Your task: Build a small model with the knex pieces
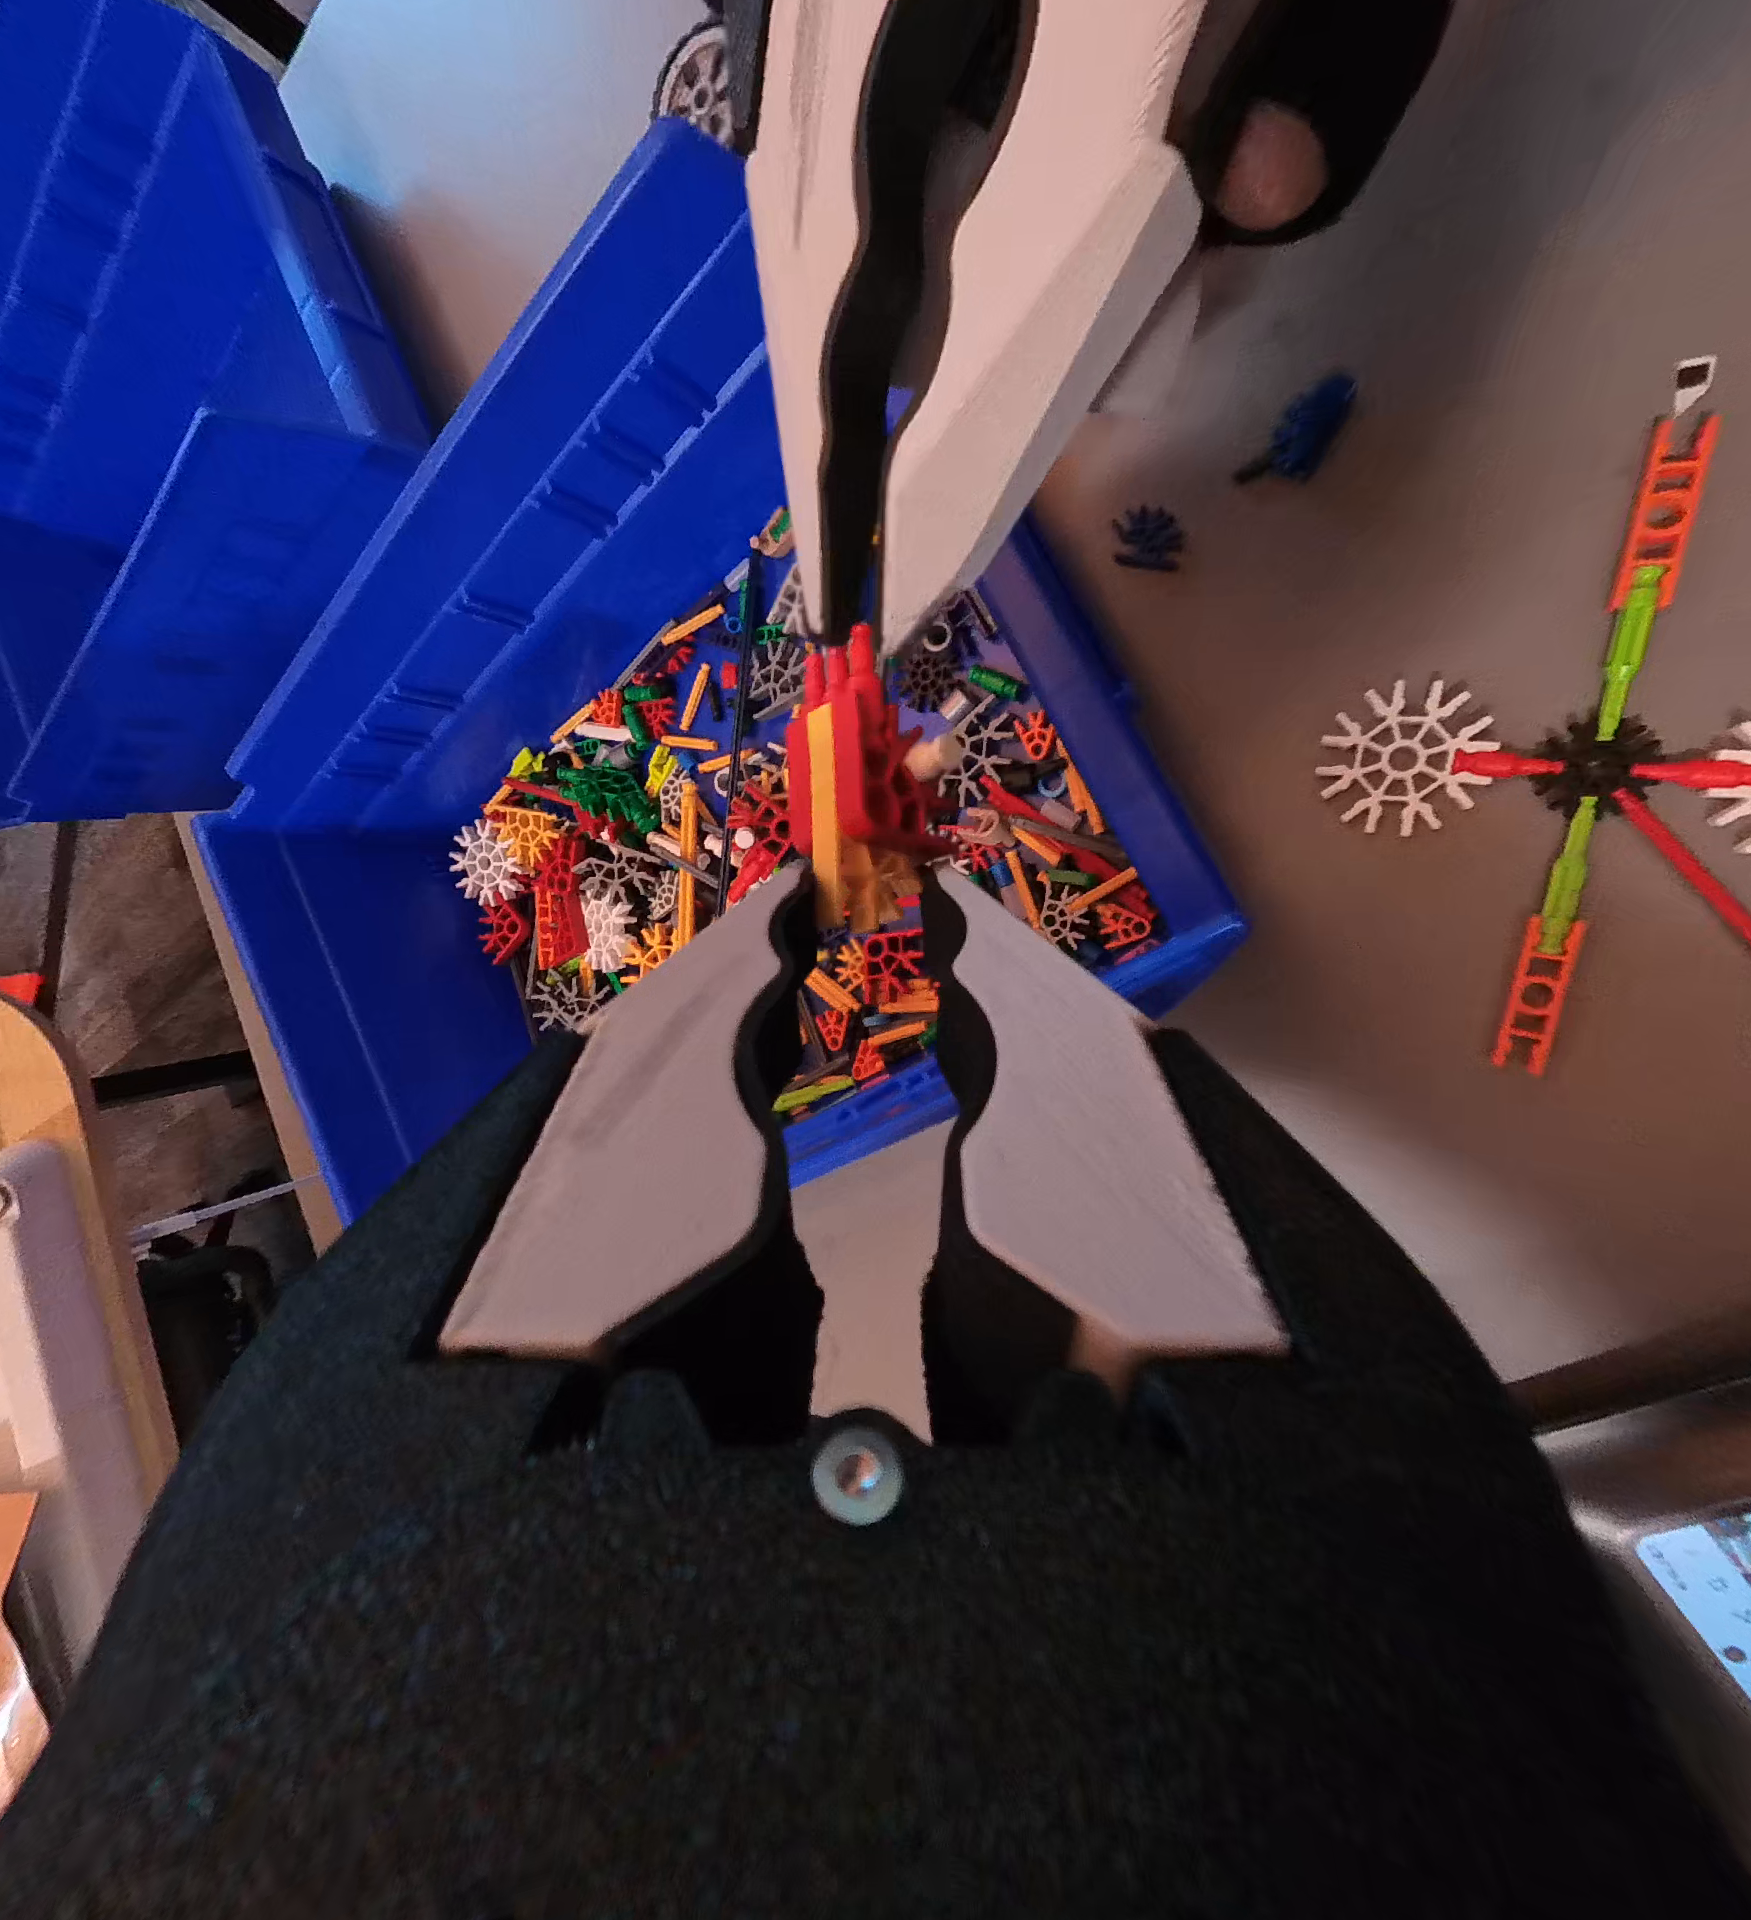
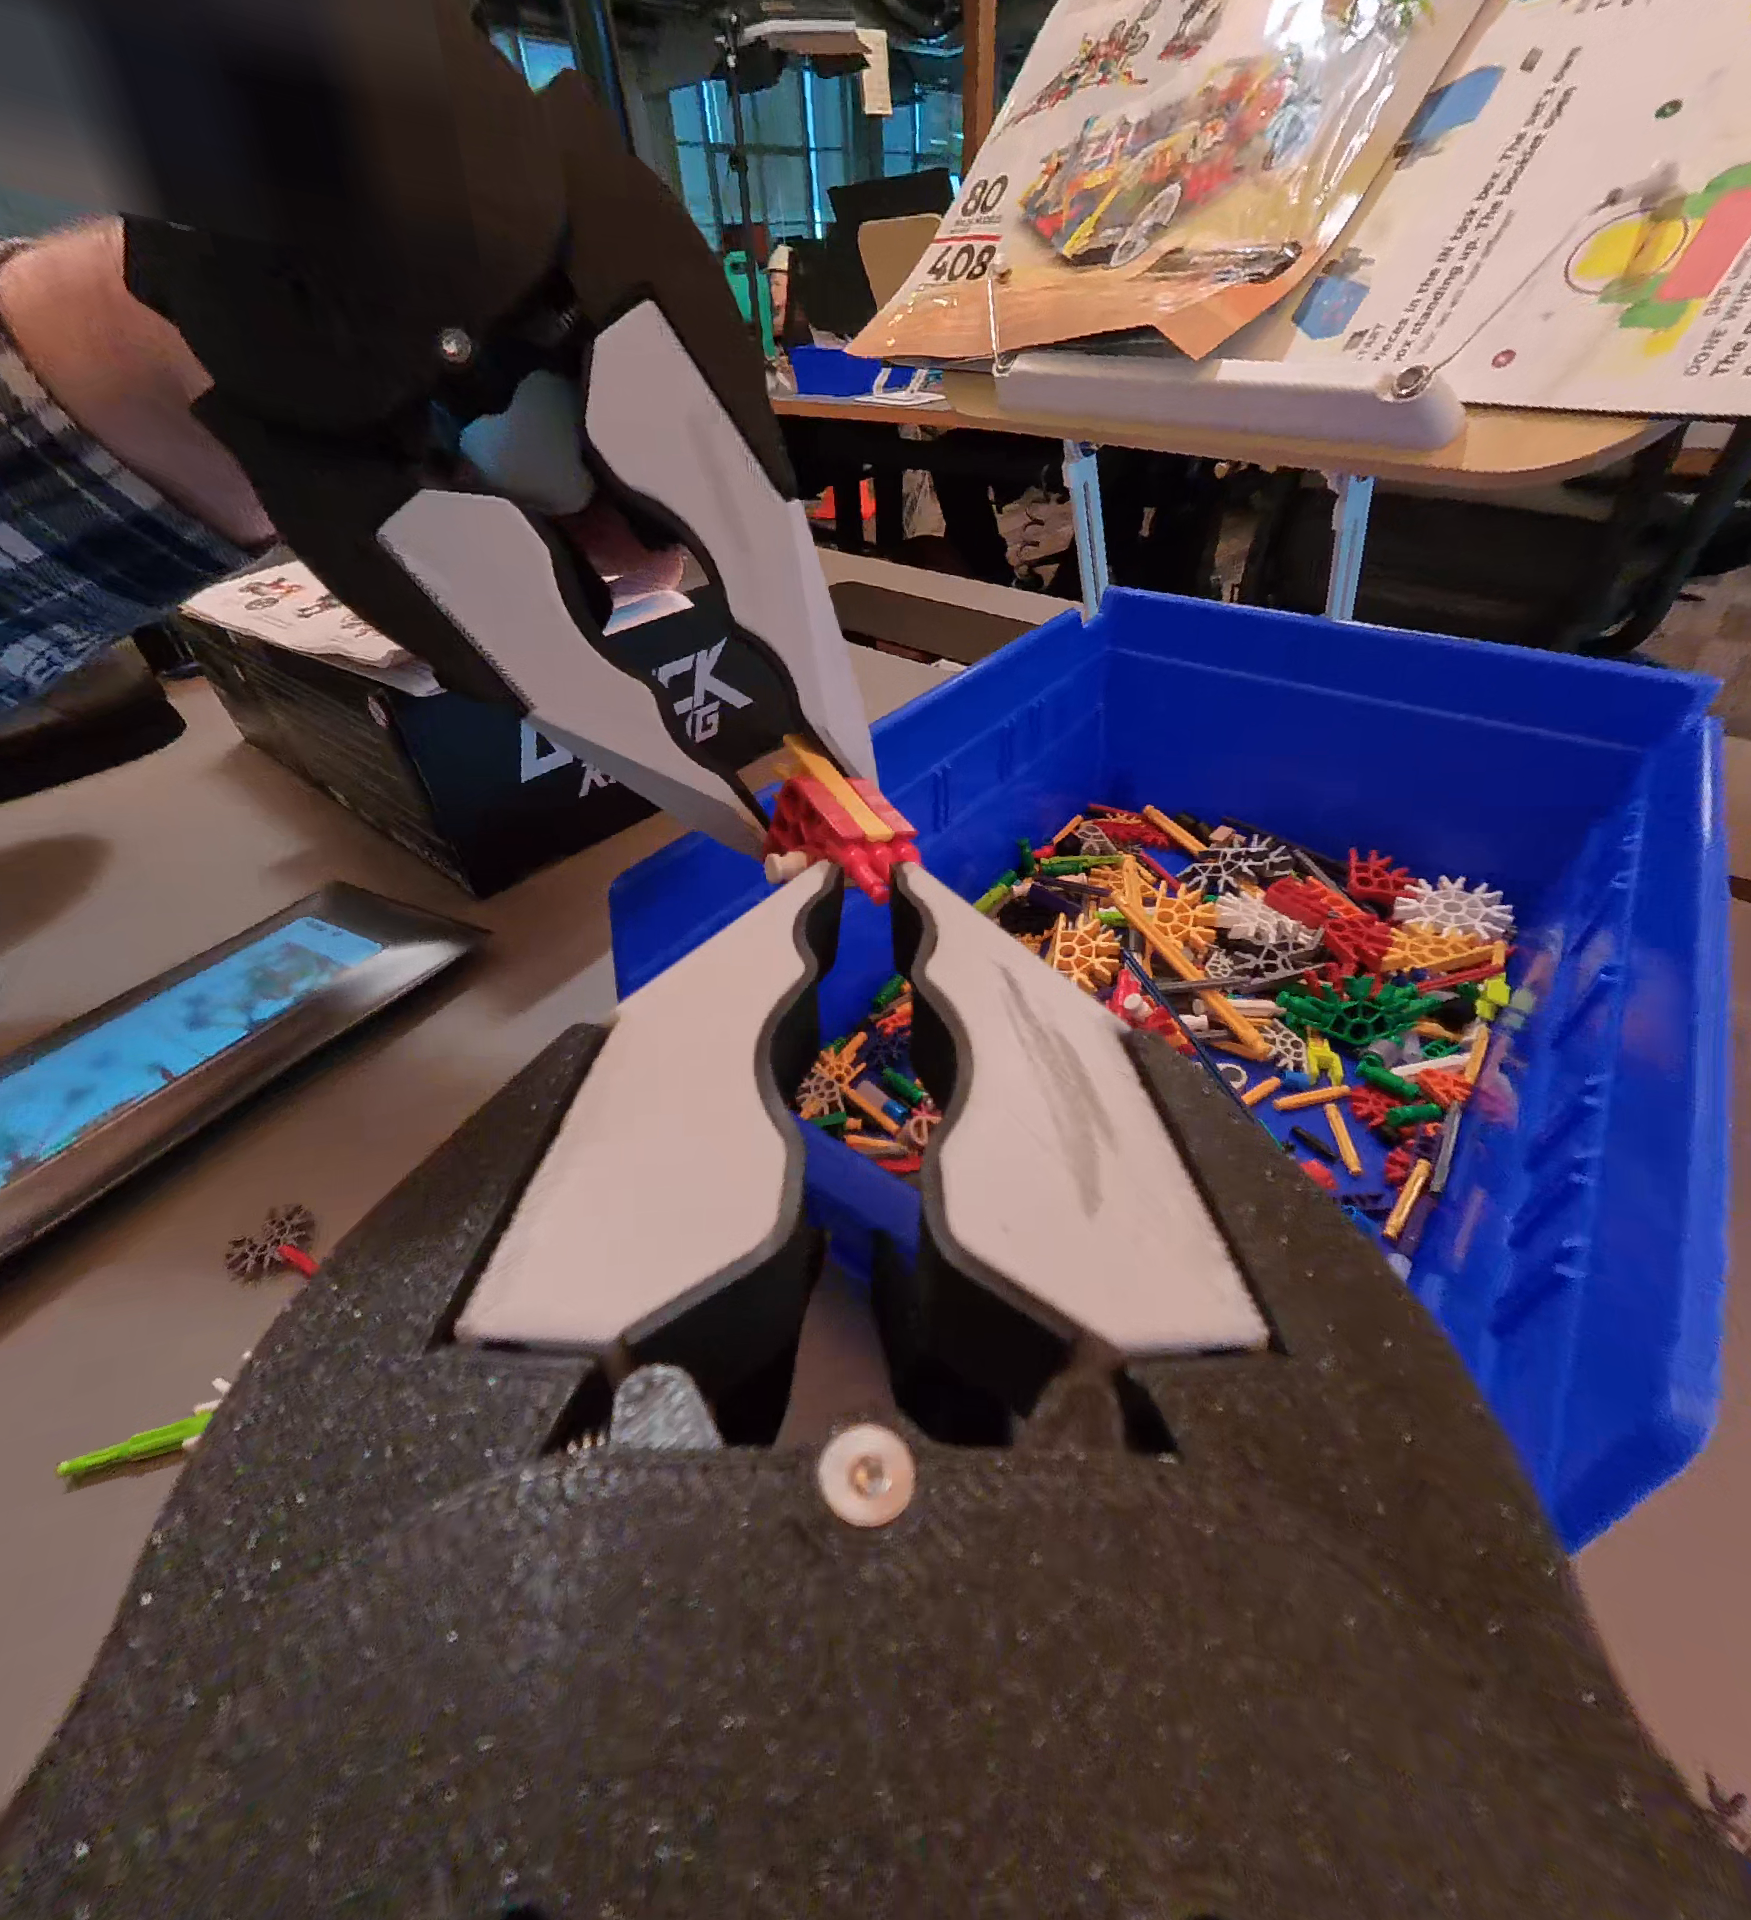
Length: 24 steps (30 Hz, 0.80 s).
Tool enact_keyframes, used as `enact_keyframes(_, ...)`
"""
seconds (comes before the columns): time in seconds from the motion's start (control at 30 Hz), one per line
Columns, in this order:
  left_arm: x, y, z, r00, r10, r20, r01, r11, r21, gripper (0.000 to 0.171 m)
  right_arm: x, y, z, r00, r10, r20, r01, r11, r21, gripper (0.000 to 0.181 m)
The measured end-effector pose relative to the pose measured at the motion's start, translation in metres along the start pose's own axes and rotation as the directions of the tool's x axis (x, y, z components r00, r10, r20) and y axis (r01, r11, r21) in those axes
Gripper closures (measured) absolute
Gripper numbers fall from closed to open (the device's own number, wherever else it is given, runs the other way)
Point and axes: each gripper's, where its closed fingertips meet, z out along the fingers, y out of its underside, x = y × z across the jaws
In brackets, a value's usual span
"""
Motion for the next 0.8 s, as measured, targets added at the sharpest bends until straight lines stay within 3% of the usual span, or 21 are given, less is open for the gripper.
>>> enact_keyframes(0.5,-0.0004,0.0016,0.0004,1.0,0.001,0.016,-0.002,1.0,0.011,0.154,0.0016,0.005,0.0055,0.999,-0.045,-0.006,0.045,0.999,-0.029,0.159)
enact_keyframes(0.8,0.0006,0.0008,0.0028,1.0,0.015,0.014,-0.015,1.0,0.015,0.155,0.0051,0.0055,0.0052,0.999,-0.037,-0.003,0.037,0.999,-0.013,0.169)
